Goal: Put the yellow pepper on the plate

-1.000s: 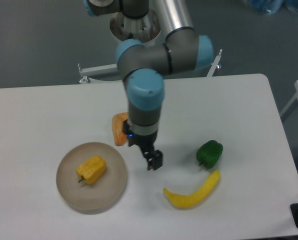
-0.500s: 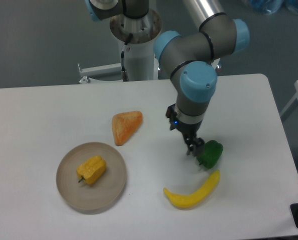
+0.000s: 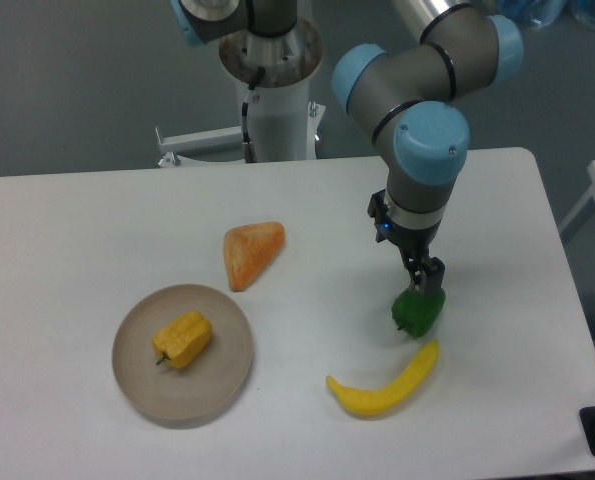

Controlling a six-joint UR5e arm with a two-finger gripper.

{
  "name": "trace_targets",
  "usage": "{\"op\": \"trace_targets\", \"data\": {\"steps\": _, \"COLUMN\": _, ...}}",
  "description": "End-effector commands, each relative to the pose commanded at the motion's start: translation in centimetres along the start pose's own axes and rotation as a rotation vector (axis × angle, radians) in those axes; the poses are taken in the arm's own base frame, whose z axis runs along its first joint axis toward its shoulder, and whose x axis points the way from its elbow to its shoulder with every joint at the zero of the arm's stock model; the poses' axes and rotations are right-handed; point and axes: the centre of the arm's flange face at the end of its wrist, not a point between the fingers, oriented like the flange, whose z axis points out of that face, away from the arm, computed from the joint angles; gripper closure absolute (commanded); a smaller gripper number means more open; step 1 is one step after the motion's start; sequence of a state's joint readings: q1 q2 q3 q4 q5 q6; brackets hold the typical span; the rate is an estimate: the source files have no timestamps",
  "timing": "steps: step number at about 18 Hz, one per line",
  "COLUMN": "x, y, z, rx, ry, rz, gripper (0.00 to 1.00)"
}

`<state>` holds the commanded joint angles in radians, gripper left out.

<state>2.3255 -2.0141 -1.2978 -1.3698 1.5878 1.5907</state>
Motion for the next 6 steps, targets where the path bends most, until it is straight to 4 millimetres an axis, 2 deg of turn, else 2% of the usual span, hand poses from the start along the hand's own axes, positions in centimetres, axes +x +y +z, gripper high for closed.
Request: {"op": "trace_targets", "data": {"steps": 6, "x": -0.21, "y": 0.50, "z": -0.13, "rx": 0.033, "ry": -0.004, "rz": -0.012, "gripper": 0.00}}
